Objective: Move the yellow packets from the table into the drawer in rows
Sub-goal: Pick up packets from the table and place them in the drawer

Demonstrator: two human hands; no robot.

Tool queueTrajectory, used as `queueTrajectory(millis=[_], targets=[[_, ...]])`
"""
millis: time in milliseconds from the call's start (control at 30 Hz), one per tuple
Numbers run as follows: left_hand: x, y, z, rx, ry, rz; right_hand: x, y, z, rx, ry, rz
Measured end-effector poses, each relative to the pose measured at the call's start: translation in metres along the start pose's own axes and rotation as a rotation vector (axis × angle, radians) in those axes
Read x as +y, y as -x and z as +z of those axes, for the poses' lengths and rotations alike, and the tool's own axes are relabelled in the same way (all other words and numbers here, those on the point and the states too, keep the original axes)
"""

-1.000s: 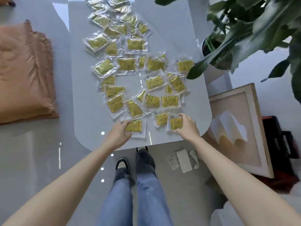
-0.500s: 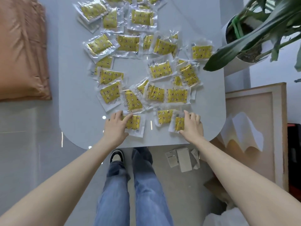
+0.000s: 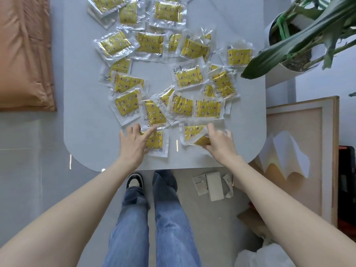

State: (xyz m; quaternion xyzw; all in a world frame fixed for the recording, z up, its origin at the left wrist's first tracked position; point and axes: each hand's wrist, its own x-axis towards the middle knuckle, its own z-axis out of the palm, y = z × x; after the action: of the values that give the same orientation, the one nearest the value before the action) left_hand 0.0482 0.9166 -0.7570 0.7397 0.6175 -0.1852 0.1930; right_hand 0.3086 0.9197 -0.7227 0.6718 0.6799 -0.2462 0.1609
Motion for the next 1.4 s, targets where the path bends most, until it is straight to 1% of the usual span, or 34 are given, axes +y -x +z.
queueTrajectory(millis=[100, 200, 300, 433, 533, 633, 800, 900, 1000, 1167, 1267, 1333, 1400], targets=[[0.0, -0.001, 0.004, 0.014, -0.037, 0.042, -0.015, -0.023, -0.013, 0.027, 0.143, -0.115], [0.0, -0.004, 0.007, 0.015, -0.06, 0.067, -0.028, -0.045, -0.011, -0.018, 0.271, -0.137], [-0.002, -0.007, 0.01, 0.039, -0.022, 0.053, -0.033, -0.057, -0.004, -0.072, 0.282, -0.093], [-0.007, -0.009, 0.015, 0.062, 0.009, 0.117, -0.03, -0.056, -0.002, -0.041, 0.257, -0.079], [-0.007, -0.007, 0.014, 0.074, 0.053, 0.132, -0.03, -0.053, -0.004, -0.011, 0.315, -0.091], [-0.003, -0.004, 0.009, 0.028, 0.082, 0.094, -0.03, -0.052, -0.001, -0.013, 0.372, -0.136], [0.0, -0.005, 0.005, -0.017, 0.104, 0.045, -0.028, -0.049, 0.004, -0.018, 0.333, -0.135], [0.001, -0.003, 0.007, -0.036, 0.113, -0.005, -0.027, -0.046, 0.003, -0.058, 0.307, -0.14], [0.0, 0.001, 0.011, -0.036, 0.106, -0.043, -0.027, -0.04, 0.001, -0.1, 0.241, -0.144], [-0.003, 0.002, 0.013, -0.058, 0.144, -0.033, -0.029, -0.028, -0.001, -0.115, 0.074, -0.055], [-0.006, 0.005, 0.01, -0.095, 0.186, -0.024, -0.033, -0.017, -0.006, -0.097, -0.146, 0.045], [-0.01, 0.01, 0.005, -0.11, 0.319, -0.049, -0.038, -0.01, -0.014, -0.09, -0.335, 0.114], [-0.015, 0.018, -0.005, -0.142, 0.479, -0.097, -0.046, -0.003, -0.025, -0.108, -0.577, 0.171]])
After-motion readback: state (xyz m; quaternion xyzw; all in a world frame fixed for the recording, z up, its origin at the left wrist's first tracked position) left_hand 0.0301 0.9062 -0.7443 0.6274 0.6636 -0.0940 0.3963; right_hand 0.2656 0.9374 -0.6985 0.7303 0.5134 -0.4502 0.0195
